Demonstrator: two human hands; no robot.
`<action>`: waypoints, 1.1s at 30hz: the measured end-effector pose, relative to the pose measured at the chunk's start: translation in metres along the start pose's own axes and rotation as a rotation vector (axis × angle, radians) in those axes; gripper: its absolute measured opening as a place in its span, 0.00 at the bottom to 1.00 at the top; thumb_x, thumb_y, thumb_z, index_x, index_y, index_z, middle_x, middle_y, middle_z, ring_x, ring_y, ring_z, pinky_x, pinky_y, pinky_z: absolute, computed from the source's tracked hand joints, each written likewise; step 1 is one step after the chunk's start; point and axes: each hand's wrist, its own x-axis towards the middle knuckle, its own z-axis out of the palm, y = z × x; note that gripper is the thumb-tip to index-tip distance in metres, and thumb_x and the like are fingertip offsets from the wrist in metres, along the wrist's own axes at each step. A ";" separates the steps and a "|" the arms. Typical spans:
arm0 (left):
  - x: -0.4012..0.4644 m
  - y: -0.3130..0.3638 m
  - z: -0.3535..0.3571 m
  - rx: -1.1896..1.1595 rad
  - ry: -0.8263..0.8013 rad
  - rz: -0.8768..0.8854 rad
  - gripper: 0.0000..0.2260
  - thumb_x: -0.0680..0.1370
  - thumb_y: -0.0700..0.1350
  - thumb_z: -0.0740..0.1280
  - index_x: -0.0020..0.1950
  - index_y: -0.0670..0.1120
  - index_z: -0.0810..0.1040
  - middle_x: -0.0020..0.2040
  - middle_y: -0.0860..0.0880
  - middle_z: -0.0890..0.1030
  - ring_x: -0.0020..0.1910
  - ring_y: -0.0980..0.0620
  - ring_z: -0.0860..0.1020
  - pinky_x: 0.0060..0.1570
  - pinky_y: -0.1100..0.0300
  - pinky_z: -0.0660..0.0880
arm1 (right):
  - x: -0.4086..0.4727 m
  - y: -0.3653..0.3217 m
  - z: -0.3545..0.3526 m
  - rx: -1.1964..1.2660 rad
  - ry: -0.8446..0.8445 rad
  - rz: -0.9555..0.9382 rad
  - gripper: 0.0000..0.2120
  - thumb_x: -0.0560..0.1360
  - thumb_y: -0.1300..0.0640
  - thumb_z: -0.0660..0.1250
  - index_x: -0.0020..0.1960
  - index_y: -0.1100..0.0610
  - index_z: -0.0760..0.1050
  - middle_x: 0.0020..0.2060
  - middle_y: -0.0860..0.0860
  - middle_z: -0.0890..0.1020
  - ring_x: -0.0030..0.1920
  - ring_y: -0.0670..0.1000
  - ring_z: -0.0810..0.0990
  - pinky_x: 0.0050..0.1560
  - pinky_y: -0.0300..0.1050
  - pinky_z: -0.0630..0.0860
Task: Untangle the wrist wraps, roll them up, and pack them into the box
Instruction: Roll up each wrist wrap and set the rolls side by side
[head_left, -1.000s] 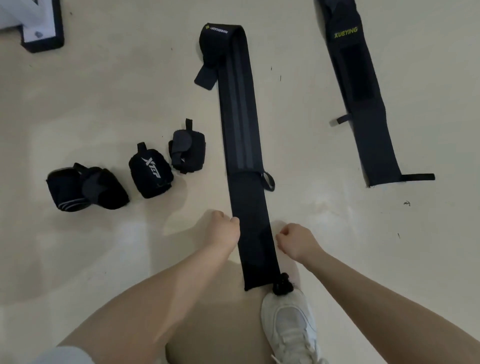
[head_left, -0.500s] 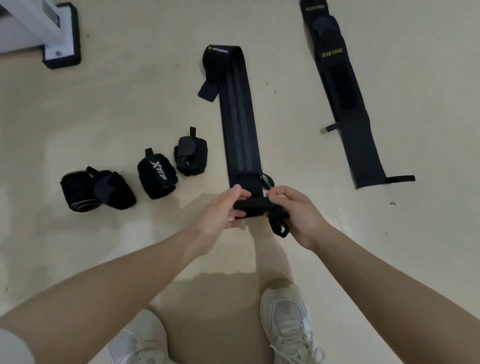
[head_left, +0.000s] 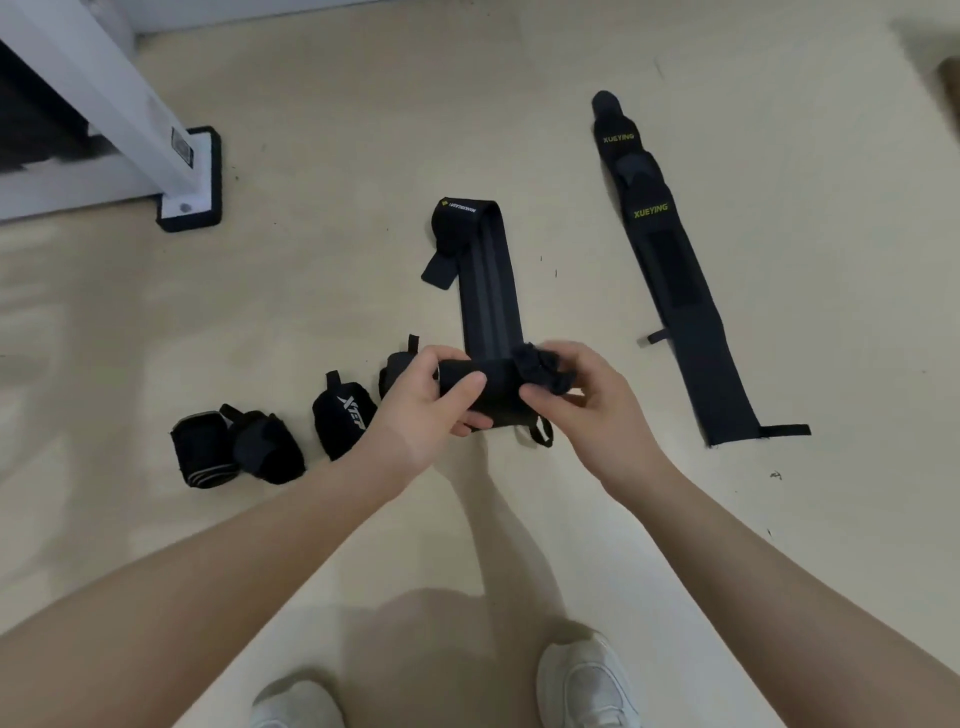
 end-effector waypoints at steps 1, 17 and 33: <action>-0.001 -0.003 0.001 -0.002 0.004 0.008 0.05 0.80 0.43 0.63 0.50 0.52 0.70 0.43 0.49 0.81 0.34 0.55 0.82 0.37 0.67 0.75 | 0.000 0.000 0.001 0.005 -0.005 -0.004 0.15 0.74 0.63 0.68 0.56 0.48 0.73 0.46 0.50 0.79 0.42 0.43 0.77 0.42 0.37 0.76; -0.011 -0.049 -0.031 0.682 -0.159 0.441 0.15 0.75 0.42 0.70 0.58 0.55 0.75 0.43 0.59 0.74 0.35 0.59 0.71 0.40 0.70 0.68 | 0.014 0.021 0.016 0.439 -0.201 0.622 0.13 0.72 0.62 0.68 0.55 0.65 0.75 0.47 0.59 0.81 0.46 0.55 0.82 0.46 0.47 0.82; 0.004 -0.056 -0.020 0.282 0.031 0.425 0.11 0.72 0.45 0.71 0.51 0.60 0.79 0.44 0.61 0.77 0.49 0.62 0.73 0.53 0.66 0.68 | -0.009 0.020 0.027 -0.003 -0.023 0.032 0.04 0.78 0.60 0.64 0.50 0.58 0.77 0.46 0.49 0.80 0.43 0.44 0.77 0.43 0.37 0.74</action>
